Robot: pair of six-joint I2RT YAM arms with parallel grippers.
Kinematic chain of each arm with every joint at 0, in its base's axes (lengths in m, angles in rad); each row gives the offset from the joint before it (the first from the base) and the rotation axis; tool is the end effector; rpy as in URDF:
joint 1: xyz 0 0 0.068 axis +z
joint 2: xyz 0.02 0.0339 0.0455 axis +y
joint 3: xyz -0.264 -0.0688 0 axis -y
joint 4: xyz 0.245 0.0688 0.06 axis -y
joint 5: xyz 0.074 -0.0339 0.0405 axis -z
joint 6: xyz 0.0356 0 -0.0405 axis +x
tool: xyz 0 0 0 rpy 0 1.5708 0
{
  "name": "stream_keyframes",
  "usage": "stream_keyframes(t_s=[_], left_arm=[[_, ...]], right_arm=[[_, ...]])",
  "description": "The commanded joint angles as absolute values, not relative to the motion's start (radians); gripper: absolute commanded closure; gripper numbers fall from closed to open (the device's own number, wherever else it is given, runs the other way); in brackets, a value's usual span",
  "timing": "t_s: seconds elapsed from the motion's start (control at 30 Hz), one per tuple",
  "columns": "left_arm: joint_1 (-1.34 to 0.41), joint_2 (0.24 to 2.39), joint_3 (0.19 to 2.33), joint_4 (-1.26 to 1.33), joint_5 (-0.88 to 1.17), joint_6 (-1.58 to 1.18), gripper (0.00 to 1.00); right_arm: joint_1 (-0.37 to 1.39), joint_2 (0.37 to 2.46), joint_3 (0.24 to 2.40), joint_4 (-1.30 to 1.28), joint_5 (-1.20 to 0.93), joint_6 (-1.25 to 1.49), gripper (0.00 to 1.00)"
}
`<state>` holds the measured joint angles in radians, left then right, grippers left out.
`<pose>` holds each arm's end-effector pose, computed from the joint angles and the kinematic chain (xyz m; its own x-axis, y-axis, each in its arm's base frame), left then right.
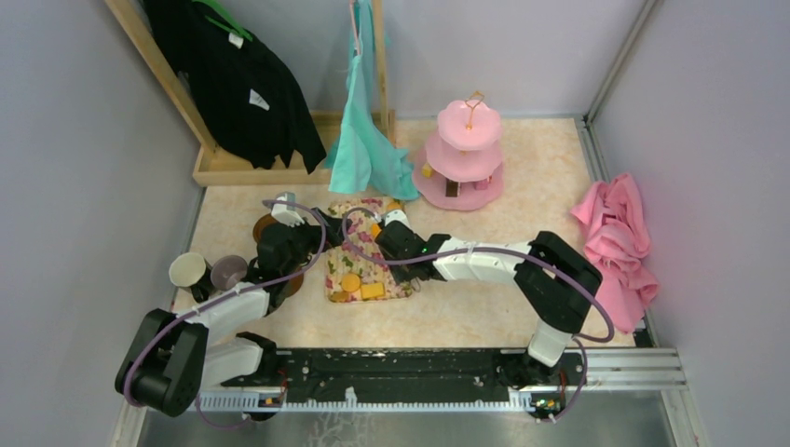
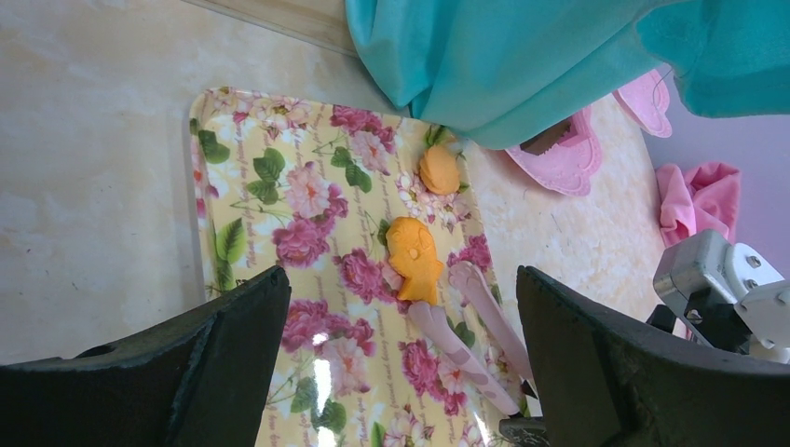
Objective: Serve the afternoon tea
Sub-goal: Pick up the desert from the tray.
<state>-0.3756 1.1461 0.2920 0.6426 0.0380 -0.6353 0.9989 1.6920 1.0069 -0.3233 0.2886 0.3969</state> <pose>0.2084 -0.0836 0.1857 -0.3952 -0.4816 -0.7822 0.2070 0.7830 -0.5866 0.1911 0.2781 0.1755 -0.7021 -0.4062 -0.5848 -0.4907 0.8712 -0.0159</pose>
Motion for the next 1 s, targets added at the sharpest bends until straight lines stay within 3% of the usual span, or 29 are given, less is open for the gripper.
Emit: stream_keyframes(t_s=[0.0, 0.97], left_arm=[[-0.38, 1.139, 0.296, 0.655, 0.047, -0.638, 0.04], [-0.382, 1.144, 0.288, 0.667, 0.053, -0.647, 0.04]], right_arm=[[1.012, 1.715, 1.066, -0.274, 0.288, 0.407, 0.58], [1.053, 1.764, 1.159, -0.332, 0.389, 0.409, 0.59]])
